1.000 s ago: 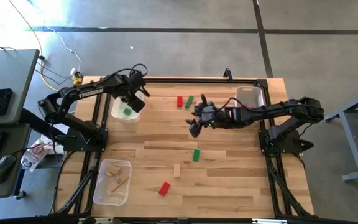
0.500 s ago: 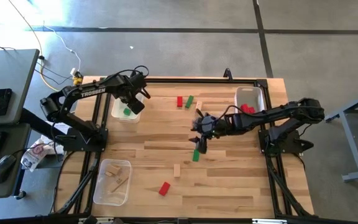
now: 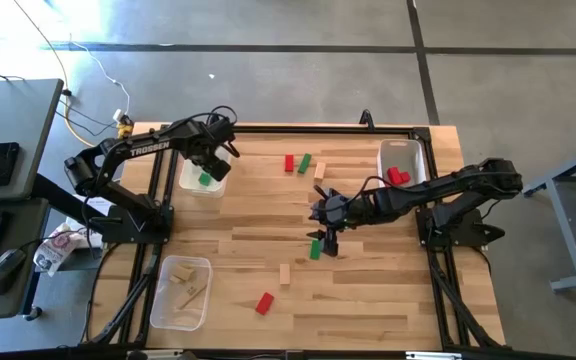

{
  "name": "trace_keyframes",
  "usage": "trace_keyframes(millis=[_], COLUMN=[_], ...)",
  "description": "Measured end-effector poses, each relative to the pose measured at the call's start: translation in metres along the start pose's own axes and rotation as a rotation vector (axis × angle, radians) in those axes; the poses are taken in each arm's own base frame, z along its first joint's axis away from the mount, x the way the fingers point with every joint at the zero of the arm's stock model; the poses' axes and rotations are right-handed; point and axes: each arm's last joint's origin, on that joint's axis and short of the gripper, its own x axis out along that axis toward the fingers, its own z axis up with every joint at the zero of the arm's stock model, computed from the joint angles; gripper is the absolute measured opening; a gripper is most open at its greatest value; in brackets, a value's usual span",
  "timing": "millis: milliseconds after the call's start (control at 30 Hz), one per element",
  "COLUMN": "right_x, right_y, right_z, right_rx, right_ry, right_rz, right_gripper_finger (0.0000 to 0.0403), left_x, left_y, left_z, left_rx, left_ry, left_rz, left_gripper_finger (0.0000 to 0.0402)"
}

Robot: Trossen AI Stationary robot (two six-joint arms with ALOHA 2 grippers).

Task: Sort & place blocks by color
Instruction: Put the green block into the white bin, then adjust the white bin

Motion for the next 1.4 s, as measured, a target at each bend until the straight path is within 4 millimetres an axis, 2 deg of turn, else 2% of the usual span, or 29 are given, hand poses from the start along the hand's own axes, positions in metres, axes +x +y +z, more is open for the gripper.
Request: trace_keyframes(millis=[300,500,700,833,1033,1400], right_x=[0.000,0.000,0.000,0.000,-0.001,-0.003], right_y=[0.000,0.000,-0.001,-0.001,0.004,0.022], right_z=[0.000,0.000,-0.002,-0.002,-0.003,-0.009], right_rx=[0.003,0.002,0.005,0.029,0.016,-0.020], right_ry=[0.000,0.004,0.023,0.019,0.020,0.019], right_rz=[0.000,-0.001,-0.006,-0.022,-0.013,0.009], right_gripper_finger=[0.0226,0.0226,0.0226,0.0226,0.0226,0.0226], left_x=[0.001,0.001,0.001,-0.003,-0.013,-0.037], left_y=[0.006,0.006,0.000,-0.012,-0.036,-0.092], left_z=[-0.003,-0.003,-0.005,-0.008,-0.017,-0.056], left_rx=[-0.023,-0.001,-0.019,0.003,0.080,0.163], left_ry=[0.041,0.042,0.092,0.100,0.045,-0.017], left_rz=[0.032,0.038,-0.130,-0.204,-0.136,-0.172], left_gripper_finger=[0.0145,0.0184,0.0216,0.0215,0.0214,0.0216])
